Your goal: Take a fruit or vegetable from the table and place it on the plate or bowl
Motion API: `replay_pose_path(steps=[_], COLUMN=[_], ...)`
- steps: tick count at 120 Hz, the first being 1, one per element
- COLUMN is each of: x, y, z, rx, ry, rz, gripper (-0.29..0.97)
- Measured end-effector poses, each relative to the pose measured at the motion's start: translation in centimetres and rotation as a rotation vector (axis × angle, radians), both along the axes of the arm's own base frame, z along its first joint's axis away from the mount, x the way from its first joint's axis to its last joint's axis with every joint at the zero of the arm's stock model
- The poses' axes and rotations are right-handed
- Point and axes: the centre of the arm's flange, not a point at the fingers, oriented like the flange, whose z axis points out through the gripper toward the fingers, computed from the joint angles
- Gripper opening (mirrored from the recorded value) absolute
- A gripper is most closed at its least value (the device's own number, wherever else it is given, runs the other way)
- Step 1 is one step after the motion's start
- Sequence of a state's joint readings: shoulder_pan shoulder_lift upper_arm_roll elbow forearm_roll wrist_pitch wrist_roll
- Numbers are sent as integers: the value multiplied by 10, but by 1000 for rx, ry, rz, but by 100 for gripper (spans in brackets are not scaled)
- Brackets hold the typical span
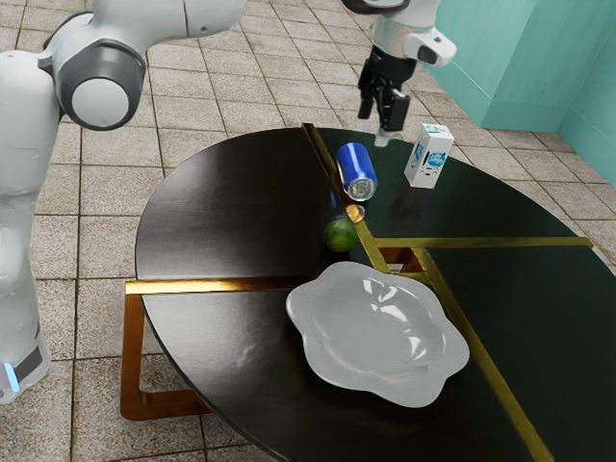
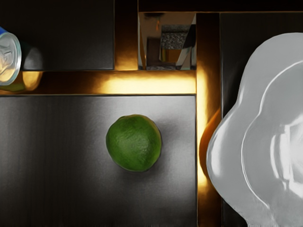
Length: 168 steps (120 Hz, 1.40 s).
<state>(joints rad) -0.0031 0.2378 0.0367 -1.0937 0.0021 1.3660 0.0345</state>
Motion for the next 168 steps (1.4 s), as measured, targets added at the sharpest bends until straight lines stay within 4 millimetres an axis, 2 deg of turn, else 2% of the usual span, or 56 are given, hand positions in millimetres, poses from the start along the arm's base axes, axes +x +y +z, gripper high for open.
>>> replay_pose_path(steps=[36, 48, 56, 63, 71, 94, 112, 124, 141, 150, 161, 168], x=[-5, -24, -43, -48, -48, -39, -30, -57, -54, -50, -42, -37], y=[5, 4, 3, 3, -1, -18, -18, -39, -52, -50, -36, -23], z=[0, 46, 85, 94, 95, 64, 24, 8, -10, -15, -47, -59], rx=[-13, -12, 1, 7, 9, 45, 61, 74, 45, 32, 22, 26], ry=[33, -50, -122, -138, -137, -55, 52, 92, 96, 87, 101, 88], rz=[-8, -14, -17, -18, -27, -130, -307, -453, -606, -660, -699, -715], gripper=[68, 68, 68, 68, 68, 68, 68, 68, 68, 68, 68, 68])
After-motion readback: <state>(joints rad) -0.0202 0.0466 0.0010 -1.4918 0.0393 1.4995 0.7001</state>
